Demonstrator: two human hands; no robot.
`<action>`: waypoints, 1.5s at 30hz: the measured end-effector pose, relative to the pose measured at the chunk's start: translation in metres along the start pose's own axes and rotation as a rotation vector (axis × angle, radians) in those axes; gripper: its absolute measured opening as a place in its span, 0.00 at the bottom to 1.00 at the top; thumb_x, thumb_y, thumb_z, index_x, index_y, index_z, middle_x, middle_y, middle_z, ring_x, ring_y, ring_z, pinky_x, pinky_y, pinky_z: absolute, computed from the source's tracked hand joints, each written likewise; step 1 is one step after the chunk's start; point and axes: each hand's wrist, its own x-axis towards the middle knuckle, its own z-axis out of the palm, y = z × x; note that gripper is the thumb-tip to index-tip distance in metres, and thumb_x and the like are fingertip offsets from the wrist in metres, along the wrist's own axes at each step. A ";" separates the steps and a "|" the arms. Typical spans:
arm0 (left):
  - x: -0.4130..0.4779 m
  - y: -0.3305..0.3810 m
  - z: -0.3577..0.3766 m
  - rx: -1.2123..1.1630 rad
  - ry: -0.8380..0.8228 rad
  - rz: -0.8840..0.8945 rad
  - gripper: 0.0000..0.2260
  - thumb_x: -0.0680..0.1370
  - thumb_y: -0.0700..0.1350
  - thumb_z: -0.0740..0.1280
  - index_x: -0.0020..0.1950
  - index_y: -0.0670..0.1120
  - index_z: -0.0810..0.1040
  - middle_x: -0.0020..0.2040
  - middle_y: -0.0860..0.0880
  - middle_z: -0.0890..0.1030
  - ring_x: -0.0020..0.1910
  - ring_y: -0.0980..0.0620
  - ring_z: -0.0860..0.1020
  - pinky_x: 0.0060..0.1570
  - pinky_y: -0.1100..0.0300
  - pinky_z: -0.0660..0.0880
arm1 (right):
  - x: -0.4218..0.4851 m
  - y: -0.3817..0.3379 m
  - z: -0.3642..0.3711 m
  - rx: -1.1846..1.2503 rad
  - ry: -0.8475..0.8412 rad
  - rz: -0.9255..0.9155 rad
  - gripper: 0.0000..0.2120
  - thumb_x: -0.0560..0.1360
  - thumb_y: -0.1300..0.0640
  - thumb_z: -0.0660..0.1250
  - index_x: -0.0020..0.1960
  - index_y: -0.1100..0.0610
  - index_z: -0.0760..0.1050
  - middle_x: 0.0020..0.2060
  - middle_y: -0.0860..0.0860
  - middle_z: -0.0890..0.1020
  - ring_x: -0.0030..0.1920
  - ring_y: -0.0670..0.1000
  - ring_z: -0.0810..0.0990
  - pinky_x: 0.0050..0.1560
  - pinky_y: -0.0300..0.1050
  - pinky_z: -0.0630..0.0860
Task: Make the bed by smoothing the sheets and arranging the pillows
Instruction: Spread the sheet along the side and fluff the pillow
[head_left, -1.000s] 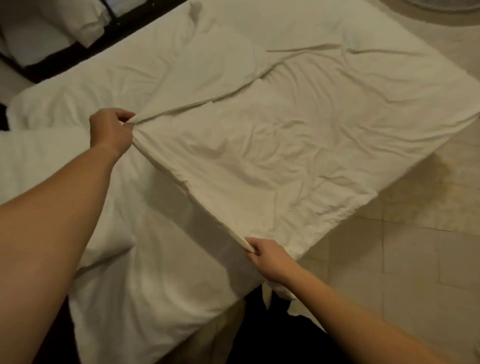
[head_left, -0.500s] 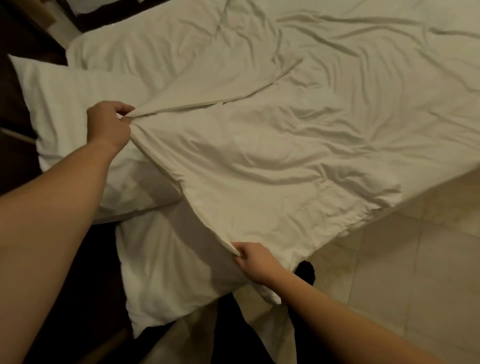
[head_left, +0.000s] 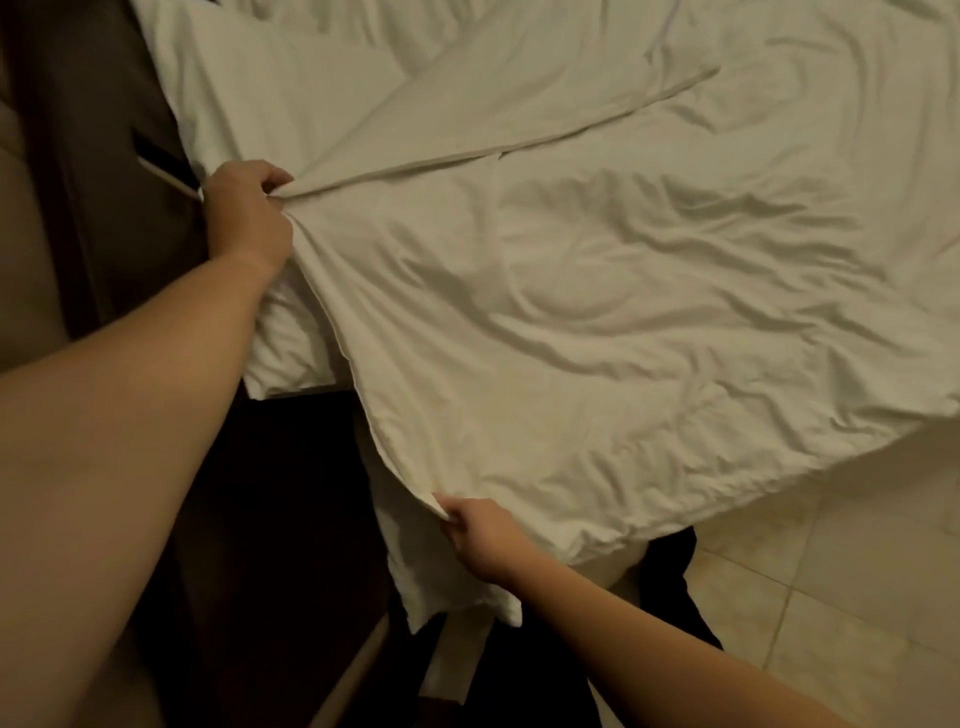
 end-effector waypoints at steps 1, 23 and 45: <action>0.001 -0.014 -0.001 0.006 0.003 -0.016 0.16 0.80 0.31 0.62 0.61 0.43 0.84 0.60 0.43 0.82 0.60 0.46 0.80 0.58 0.66 0.70 | 0.008 -0.006 0.016 -0.008 -0.031 0.000 0.22 0.80 0.53 0.60 0.72 0.39 0.72 0.64 0.49 0.82 0.64 0.54 0.79 0.57 0.44 0.73; -0.021 -0.096 0.020 -0.167 -0.011 -0.207 0.20 0.82 0.47 0.64 0.73 0.44 0.76 0.72 0.42 0.74 0.71 0.41 0.70 0.73 0.53 0.65 | 0.091 -0.023 -0.004 -0.193 0.036 0.138 0.22 0.80 0.53 0.63 0.74 0.46 0.72 0.66 0.49 0.80 0.65 0.52 0.78 0.65 0.42 0.70; 0.047 -0.101 0.054 -0.128 0.093 -0.388 0.17 0.80 0.52 0.71 0.60 0.40 0.83 0.53 0.39 0.83 0.54 0.40 0.81 0.58 0.48 0.80 | 0.257 -0.122 -0.137 0.066 0.193 0.048 0.38 0.75 0.24 0.54 0.79 0.30 0.42 0.82 0.53 0.41 0.81 0.63 0.38 0.78 0.63 0.44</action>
